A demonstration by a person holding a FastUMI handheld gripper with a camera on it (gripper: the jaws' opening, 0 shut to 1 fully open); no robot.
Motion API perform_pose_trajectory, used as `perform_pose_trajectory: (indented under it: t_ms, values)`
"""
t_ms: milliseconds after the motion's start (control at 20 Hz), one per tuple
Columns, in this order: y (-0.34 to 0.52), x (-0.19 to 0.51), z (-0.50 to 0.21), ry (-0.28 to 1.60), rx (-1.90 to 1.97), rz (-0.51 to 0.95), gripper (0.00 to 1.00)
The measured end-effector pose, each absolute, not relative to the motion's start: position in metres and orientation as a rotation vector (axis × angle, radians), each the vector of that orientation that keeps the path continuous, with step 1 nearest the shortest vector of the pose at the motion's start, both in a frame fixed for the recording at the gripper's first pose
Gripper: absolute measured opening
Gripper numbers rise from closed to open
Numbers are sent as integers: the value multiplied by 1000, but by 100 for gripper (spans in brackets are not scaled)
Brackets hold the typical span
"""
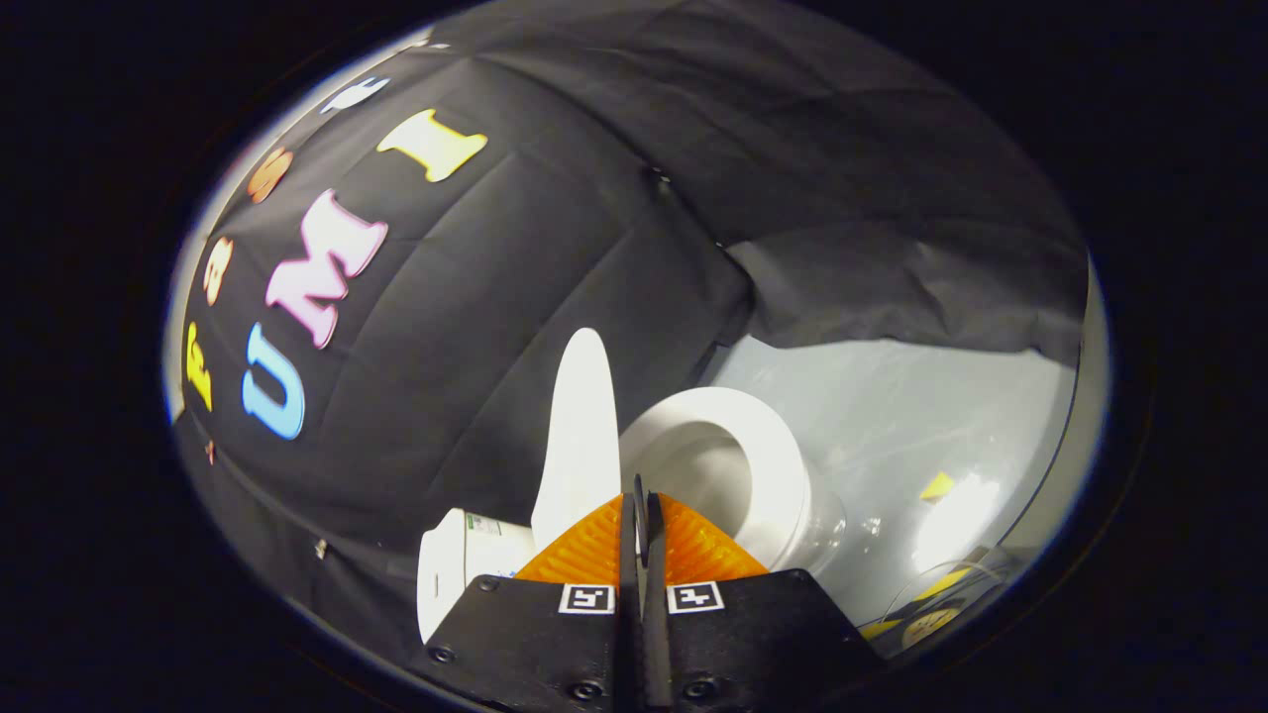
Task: Open the toilet lid.
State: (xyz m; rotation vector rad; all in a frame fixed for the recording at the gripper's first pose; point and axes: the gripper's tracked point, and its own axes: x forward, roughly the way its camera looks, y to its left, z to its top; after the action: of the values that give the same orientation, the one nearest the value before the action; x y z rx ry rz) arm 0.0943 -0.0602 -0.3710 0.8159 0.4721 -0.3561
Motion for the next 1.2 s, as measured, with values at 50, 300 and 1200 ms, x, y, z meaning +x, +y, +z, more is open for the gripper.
perform_pose_trajectory:
  t_ms: [50, 300, 1200]
  values:
    - [-47, 99, -353, 452, 761, -332, 5]
    - [15, 111, -293, 390, 587, -271, 5]
    - [215, 146, -219, 318, -94, -143, 5]
